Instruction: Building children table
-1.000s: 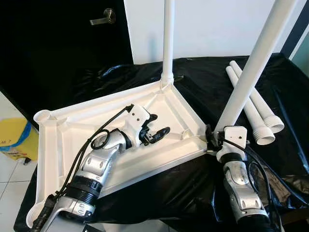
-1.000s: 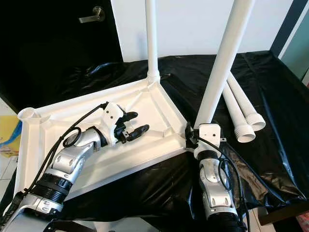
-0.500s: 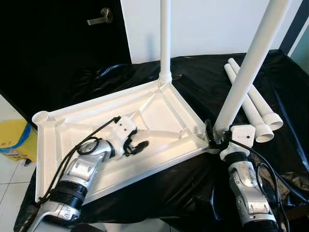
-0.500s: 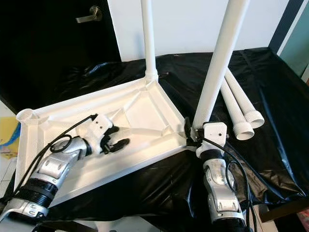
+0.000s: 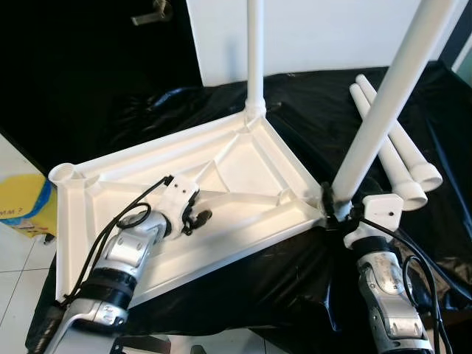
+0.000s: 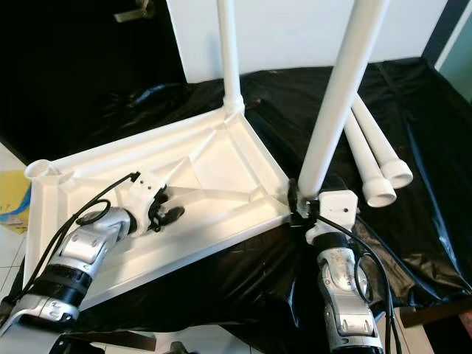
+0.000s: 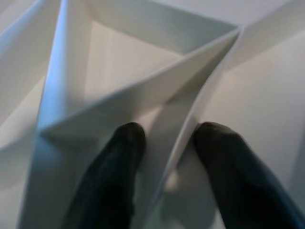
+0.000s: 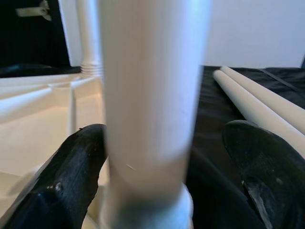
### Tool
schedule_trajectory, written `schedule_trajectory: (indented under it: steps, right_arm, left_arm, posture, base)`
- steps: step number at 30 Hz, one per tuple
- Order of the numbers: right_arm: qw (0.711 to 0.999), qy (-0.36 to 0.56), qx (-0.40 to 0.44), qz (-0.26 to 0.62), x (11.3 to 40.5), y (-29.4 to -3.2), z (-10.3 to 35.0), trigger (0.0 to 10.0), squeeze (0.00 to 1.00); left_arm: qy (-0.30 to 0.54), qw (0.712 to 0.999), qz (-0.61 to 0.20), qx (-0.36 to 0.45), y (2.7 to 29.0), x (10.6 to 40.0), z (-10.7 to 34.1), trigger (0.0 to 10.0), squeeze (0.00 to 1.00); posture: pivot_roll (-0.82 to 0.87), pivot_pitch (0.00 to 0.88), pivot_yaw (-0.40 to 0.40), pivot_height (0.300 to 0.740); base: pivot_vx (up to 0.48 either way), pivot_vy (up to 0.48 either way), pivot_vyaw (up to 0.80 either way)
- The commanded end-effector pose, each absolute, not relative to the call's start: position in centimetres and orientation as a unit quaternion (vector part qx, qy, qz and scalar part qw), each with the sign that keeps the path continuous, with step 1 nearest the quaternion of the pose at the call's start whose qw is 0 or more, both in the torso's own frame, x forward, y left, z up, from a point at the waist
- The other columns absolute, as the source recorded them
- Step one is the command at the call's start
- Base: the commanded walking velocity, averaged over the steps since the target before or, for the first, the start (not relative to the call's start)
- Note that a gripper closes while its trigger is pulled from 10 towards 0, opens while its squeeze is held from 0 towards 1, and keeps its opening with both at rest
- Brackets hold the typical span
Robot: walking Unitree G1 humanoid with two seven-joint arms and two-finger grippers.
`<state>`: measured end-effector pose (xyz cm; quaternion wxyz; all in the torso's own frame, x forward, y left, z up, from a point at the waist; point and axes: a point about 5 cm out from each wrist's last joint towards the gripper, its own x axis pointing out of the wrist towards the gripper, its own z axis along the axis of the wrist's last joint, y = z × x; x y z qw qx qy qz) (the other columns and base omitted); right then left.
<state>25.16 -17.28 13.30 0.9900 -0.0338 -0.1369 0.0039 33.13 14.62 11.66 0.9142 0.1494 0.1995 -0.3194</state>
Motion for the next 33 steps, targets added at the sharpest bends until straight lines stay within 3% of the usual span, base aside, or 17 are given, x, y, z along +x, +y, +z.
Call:
schedule_trajectory:
  steps: [1,12,17,18,22,23,26,27,29,30,33]
  right_arm:
    - [0.990,-0.135,-0.029,0.010,24.8,-17.1,13.2,10.0,0.00]
    - [0.993,-0.117,-0.018,0.007,23.3,-16.6,12.6,10.0,0.00]
    - [0.993,-0.116,-0.018,0.005,23.5,-16.6,12.6,10.0,0.00]
    - [0.993,-0.115,-0.019,0.009,23.6,-16.4,12.6,10.0,0.00]
    - [0.993,-0.113,-0.019,0.012,23.7,-16.3,12.5,10.0,0.00]
    - [0.993,-0.111,-0.020,0.016,23.8,-16.2,12.5,10.0,0.00]
    - [0.994,-0.107,-0.023,0.021,23.9,-16.0,12.4,10.0,0.00]
    - [0.994,-0.104,-0.024,0.024,24.1,-16.0,12.3,10.0,0.00]
    - [0.994,-0.102,-0.024,0.025,24.1,-15.9,12.2,10.0,0.00]
    - [0.994,-0.098,-0.025,0.029,24.3,-15.8,12.1,10.0,0.00]
    - [0.996,-0.073,-0.043,0.030,24.9,-15.4,11.6,10.0,0.00]
  left_arm:
    - [0.215,0.929,-0.262,0.151,15.6,33.5,11.2,0.0,0.00]
    - [0.184,0.967,-0.130,0.120,18.6,35.5,13.3,0.0,0.00]
    - [0.160,0.972,-0.137,0.106,17.1,35.4,13.8,0.0,0.00]
    - [0.128,0.966,-0.204,0.094,14.2,34.7,14.2,9.6,0.00]
    - [0.099,0.956,-0.263,0.085,12.3,33.9,14.5,10.0,0.00]
    - [0.077,0.945,-0.312,0.069,11.2,33.1,14.9,10.0,1.00]
    - [0.042,0.923,-0.379,0.054,9.9,31.8,15.7,10.0,1.00]
    - [0.018,0.917,-0.393,0.072,10.0,31.5,16.2,10.0,0.72]
    - [0.003,0.913,-0.398,0.087,10.0,31.4,16.6,10.0,0.72]
    - [-0.013,0.916,-0.391,0.089,10.5,31.5,17.1,10.0,0.00]
    - [-0.059,0.935,-0.341,0.081,12.6,32.1,19.0,10.0,0.00]
  posture:
    - [-0.14,0.126,0.076,0.740]
    - [-0.16,0.136,0.088,0.740]
    - [-0.15,0.137,0.082,0.740]
    - [-0.15,0.136,0.077,0.740]
    - [-0.15,0.136,0.073,0.740]
    - [-0.14,0.135,0.071,0.740]
    - [-0.14,0.133,0.067,0.740]
    - [-0.14,0.132,0.065,0.740]
    - [-0.14,0.132,0.065,0.740]
    - [-0.14,0.130,0.065,0.740]
    - [-0.13,0.125,0.064,0.740]
  base:
    - [0.000,0.000,0.00]
    - [0.000,0.000,0.00]
    - [0.000,0.000,0.00]
    - [0.000,0.000,0.00]
    - [0.000,0.000,0.00]
    - [0.000,0.000,0.00]
    - [0.000,0.000,0.00]
    - [0.000,0.000,0.00]
    - [0.000,0.000,0.00]
    - [0.000,0.000,0.00]
    - [0.000,0.000,0.00]
